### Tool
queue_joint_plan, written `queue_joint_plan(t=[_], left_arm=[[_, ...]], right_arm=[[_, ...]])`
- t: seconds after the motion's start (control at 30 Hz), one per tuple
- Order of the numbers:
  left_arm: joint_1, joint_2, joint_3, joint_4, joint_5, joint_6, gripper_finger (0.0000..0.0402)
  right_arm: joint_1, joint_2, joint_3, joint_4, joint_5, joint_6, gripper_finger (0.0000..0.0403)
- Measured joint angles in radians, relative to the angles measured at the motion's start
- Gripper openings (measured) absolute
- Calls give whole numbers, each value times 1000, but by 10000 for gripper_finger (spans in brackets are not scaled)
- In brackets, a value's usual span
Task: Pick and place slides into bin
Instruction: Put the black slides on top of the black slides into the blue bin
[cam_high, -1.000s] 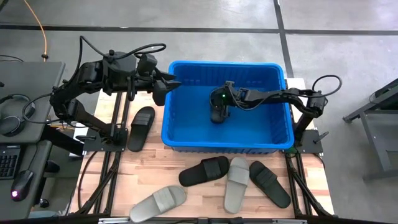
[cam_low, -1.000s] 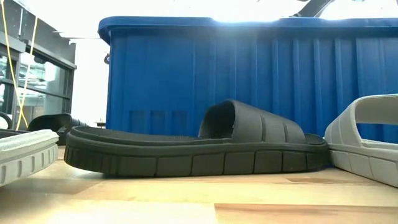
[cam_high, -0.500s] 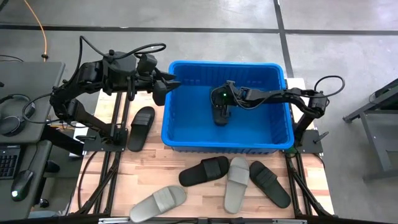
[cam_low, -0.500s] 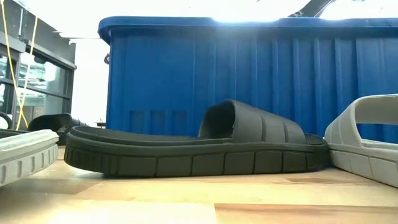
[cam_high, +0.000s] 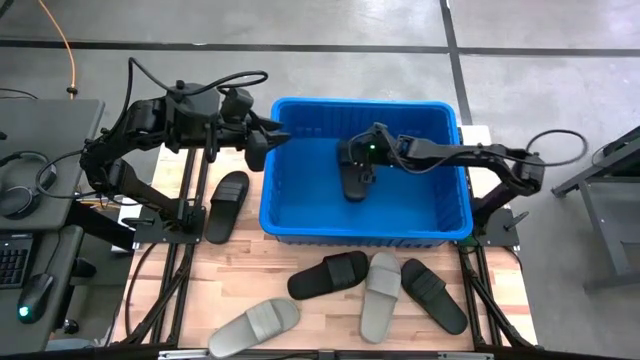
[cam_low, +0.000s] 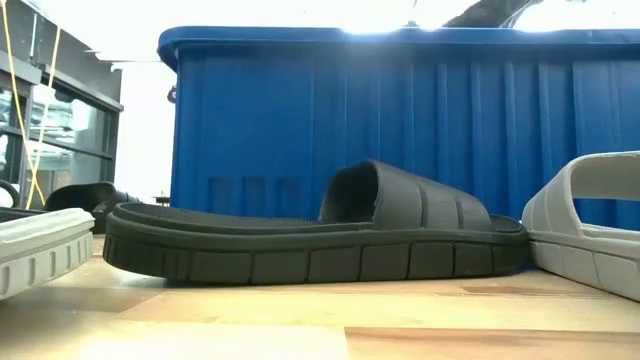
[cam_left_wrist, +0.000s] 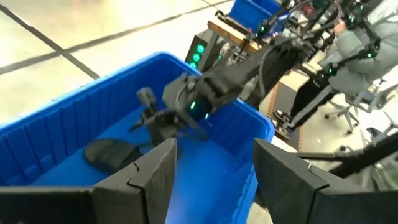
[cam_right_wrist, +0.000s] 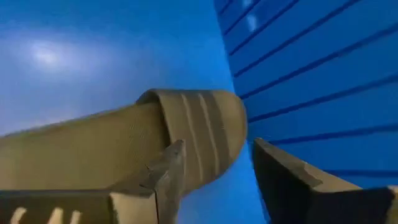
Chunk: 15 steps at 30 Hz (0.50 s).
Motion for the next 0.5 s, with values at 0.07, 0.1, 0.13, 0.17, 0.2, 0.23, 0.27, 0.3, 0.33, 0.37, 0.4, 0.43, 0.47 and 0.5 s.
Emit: queue_joint_plan(t=[0.07, 0.1, 0.13, 0.17, 0.2, 0.23, 0.27, 0.3, 0.33, 0.37, 0.4, 0.43, 0.47, 0.5], left_arm=[[0, 0, 0, -16, 22, 0, 198], [0, 0, 0, -26, 32, 0, 198], [0, 0, 0, -39, 42, 0, 198], [0, 0, 0, -54, 52, 0, 198], [0, 0, 0, -68, 64, 0, 198], [0, 0, 0, -82, 77, 0, 198], [0, 0, 0, -92, 92, 0, 198], [0, 0, 0, -103, 107, 0, 198], [0, 0, 0, -115, 120, 0, 198], [0, 0, 0, -124, 132, 0, 198], [0, 0, 0, -131, 144, 0, 198], [0, 0, 0, -142, 154, 0, 198], [0, 0, 0, -157, 164, 0, 198], [0, 0, 0, -170, 172, 0, 198]], right_arm=[[5, -48, 0, -17, 0, 41, 167], [7, -75, 0, -28, -4, 67, 164], [11, -104, 0, -36, -15, 92, 161], [16, -135, 0, -38, -27, 120, 158], [20, -167, 0, -42, -40, 151, 155], [25, -199, 0, -43, -44, 183, 152], [31, -231, 0, -44, -46, 212, 150], [35, -262, 0, -44, -46, 241, 148], [38, -293, 0, -44, -45, 267, 146], [40, -324, 0, -45, -44, 295, 144], [42, -353, 0, -43, -45, 325, 142], [43, -379, 0, -44, -51, 360, 142], [43, -403, 0, -45, -66, 396, 141], [43, -424, 0, -45, -85, 429, 140]])
